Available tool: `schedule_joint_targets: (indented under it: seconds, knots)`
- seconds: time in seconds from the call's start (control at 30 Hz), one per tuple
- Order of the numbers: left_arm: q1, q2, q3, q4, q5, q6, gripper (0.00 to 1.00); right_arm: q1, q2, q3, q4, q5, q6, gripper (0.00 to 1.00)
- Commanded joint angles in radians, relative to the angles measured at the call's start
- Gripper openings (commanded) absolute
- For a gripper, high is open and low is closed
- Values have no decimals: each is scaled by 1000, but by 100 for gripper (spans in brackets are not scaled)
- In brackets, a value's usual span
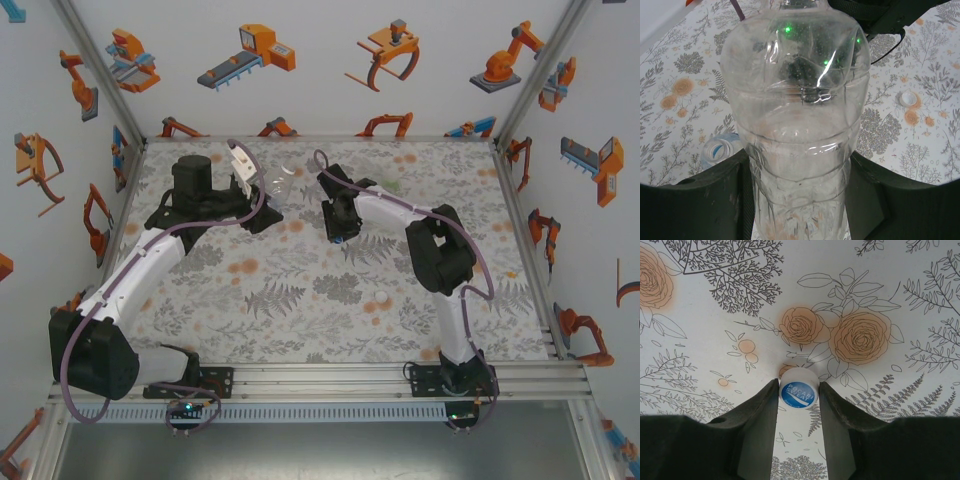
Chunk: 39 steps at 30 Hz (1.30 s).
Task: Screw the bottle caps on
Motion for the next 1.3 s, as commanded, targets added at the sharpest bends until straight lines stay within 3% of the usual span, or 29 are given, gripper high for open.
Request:
schedule_joint_targets:
  seconds: [0.0, 0.3, 0.57, 0.77, 1.13, 1.27]
  knots:
    - [0, 0, 26, -6, 8, -6, 15, -3, 18, 16, -31, 11, -10, 39]
    - [2, -3, 26, -9, 7, -5, 15, -3, 5, 22, -39, 14, -9, 31]
    - [0, 2, 26, -15, 2, 5, 15, -11, -107, -17, 1, 8, -36, 25]
    - [-8, 11, 41, -64, -14, 57, 14, -58, -273, -149, 167, -124, -106, 20]
    - [-86, 37, 59, -174, -85, 229, 13, -111, -604, -334, 318, -427, -425, 15]
    - [-123, 50, 59, -202, -119, 290, 6, -122, -726, -412, 395, -539, -523, 12]
